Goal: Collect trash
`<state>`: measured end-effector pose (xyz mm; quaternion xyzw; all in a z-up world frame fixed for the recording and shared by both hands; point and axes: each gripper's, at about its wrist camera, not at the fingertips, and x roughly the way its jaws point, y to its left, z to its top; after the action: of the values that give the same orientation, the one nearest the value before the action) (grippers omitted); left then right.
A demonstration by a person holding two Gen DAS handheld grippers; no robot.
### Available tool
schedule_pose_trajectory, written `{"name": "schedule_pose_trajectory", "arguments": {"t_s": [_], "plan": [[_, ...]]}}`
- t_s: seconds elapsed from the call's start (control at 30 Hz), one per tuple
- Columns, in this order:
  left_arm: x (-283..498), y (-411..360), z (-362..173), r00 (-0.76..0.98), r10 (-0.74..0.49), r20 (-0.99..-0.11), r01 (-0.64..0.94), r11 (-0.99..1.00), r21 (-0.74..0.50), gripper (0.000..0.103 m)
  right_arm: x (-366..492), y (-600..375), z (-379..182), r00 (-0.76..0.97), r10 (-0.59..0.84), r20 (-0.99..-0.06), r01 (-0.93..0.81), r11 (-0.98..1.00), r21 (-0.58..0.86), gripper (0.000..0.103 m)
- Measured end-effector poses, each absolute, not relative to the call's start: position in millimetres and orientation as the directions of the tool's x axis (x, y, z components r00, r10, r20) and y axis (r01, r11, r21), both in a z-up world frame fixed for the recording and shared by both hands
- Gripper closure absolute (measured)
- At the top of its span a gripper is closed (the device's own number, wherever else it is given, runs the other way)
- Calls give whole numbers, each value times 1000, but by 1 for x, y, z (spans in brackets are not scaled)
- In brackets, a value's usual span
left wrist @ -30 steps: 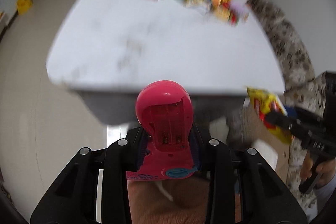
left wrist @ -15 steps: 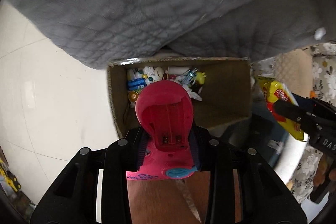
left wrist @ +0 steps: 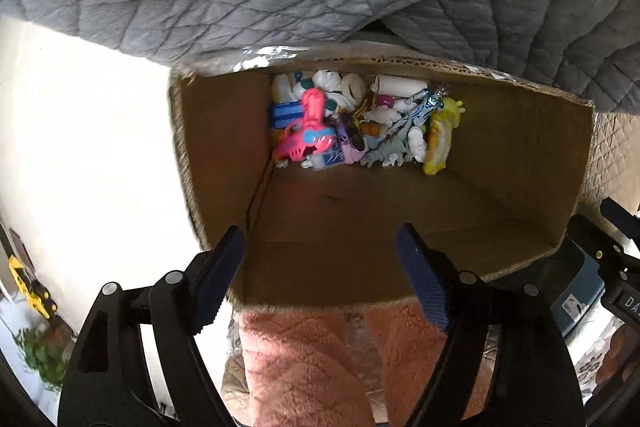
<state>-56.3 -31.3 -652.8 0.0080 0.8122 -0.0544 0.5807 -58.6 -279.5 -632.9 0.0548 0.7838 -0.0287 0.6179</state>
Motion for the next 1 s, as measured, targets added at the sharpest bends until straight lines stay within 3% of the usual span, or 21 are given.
{"name": "schedule_pose_trajectory", "arguments": {"t_s": [0.13,0.27,0.43,0.57,0.83,0.9,1.0], "plan": [[-57,-25,-615,-304,-91,-948,59,992,-114,26,-59,-277,-597,-229,87,-970,144,988,55,10],[-59,-17,-544,-229,-117,-966,83,987,-139,26,-60,-263,-534,-169,129,-977,132,985,107,7],[-49,-9,-434,-58,-142,-988,126,981,-148,26,-44,-239,-413,67,155,-986,35,987,157,6],[-26,0,-327,192,-126,-973,128,986,-102,26,-25,-230,-314,300,159,-941,-10,986,164,6],[10,15,-153,594,-105,-798,88,994,-65,26,2,-237,-140,723,103,-683,19,986,169,6],[11,14,-113,673,-98,-733,76,995,-64,15,2,-236,-110,775,97,-624,17,985,174,6],[8,14,-63,771,-79,-632,70,997,-40,13,-3,-234,-65,843,82,-532,6,987,161,6]]}}
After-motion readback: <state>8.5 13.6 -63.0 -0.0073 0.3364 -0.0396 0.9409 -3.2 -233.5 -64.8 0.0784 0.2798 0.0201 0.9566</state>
